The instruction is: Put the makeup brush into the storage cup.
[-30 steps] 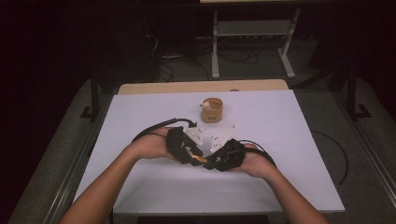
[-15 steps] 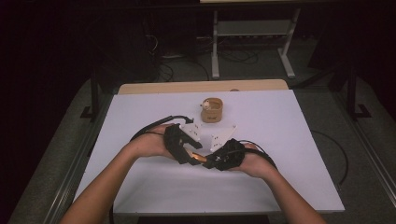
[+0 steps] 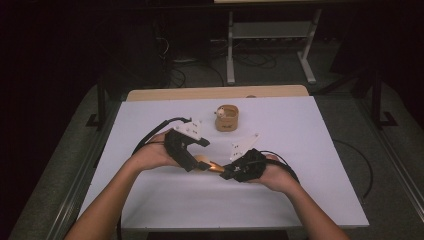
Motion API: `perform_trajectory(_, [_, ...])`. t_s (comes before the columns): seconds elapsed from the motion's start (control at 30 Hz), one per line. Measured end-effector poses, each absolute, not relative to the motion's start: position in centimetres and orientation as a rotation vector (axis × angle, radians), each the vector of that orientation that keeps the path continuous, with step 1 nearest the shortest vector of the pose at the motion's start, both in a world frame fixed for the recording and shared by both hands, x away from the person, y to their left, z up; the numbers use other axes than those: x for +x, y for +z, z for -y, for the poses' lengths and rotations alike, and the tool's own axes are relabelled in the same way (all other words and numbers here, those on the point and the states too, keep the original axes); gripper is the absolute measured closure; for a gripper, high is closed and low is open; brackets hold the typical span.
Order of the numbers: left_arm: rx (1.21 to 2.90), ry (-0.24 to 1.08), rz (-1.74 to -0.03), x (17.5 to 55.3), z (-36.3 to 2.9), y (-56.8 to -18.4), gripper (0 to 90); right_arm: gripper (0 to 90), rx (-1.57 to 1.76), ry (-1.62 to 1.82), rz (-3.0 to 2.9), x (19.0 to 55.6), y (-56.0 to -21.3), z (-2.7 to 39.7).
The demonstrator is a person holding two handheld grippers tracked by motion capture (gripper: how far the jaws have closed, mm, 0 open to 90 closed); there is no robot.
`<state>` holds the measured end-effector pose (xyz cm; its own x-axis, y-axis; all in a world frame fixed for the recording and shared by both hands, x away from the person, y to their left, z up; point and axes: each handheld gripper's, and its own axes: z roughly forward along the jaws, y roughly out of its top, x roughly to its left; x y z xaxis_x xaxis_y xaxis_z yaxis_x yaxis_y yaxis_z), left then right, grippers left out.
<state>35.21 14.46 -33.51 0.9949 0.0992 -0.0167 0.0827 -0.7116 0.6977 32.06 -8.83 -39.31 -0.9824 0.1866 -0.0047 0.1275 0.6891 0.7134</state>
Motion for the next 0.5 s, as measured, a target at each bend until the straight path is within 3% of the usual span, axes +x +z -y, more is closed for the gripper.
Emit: perform_trajectory(0.5, [2.182, 0.139, -0.357, 34.7, -18.0, -34.0, 20.4, 73.5, 0.444, 1.28, -2.719, 31.8, -38.8, 11.3])
